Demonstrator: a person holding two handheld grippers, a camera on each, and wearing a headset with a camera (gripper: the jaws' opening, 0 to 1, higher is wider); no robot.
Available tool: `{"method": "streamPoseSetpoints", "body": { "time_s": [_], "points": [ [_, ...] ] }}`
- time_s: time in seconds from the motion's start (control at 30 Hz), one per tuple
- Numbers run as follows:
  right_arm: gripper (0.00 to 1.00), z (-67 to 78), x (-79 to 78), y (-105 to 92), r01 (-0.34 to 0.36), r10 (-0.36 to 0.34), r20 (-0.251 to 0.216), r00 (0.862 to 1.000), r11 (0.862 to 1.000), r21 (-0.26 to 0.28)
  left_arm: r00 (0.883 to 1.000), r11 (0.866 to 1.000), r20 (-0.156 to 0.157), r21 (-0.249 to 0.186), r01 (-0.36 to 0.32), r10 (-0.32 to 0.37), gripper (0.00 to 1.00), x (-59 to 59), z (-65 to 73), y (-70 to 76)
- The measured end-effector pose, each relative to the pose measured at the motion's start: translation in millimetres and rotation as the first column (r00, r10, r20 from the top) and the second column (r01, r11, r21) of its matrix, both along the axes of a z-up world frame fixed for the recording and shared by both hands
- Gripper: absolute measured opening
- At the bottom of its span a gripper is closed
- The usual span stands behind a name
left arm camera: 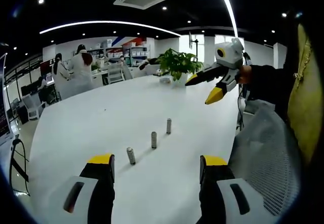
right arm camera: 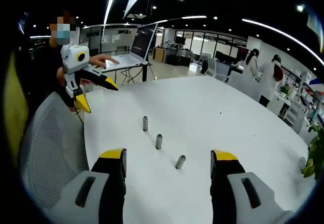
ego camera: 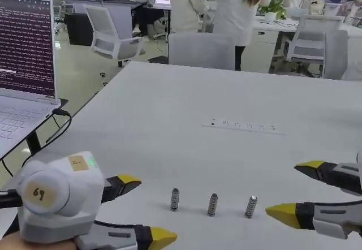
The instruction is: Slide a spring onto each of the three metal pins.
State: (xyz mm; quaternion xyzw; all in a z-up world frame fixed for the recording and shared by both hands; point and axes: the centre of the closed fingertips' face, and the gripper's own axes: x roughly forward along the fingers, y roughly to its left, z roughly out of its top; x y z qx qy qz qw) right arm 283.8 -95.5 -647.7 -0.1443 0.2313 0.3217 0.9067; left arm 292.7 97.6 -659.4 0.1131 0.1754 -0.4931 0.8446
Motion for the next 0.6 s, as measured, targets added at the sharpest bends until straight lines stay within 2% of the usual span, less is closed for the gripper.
{"method": "streamPoseSetpoints", "body": {
  "time_s": [0.07,0.27,0.4,0.6],
  "points": [
    [0.67,-8.2,-6.5,-1.2,0.011,-0.011,-0.016,1.0,1.0,0.007,1.0,1.0,-0.002,-0.003,-0.005,0.005,0.64,0.0,-0.8,1.2],
    [0.7,-20.2,-13.6,-6.0,0.044,-0.043,-0.036,0.998,0.999,0.029,1.0,1.0,-0.016,-0.008,-0.015,0.015,0.65,-2.5,-4.8,3.5],
    [0.71,-24.7,-18.3,-5.8,0.064,-0.061,-0.046,0.997,0.997,0.053,0.999,1.0,-0.026,-0.007,-0.021,0.021,0.65,-4.0,-8.5,5.6],
    [0.73,-30.3,-23.2,-4.0,0.073,-0.07,-0.057,0.996,0.996,0.057,0.999,0.999,-0.031,-0.018,-0.034,0.033,0.65,-2.8,-8.0,7.9]
  ]
}}
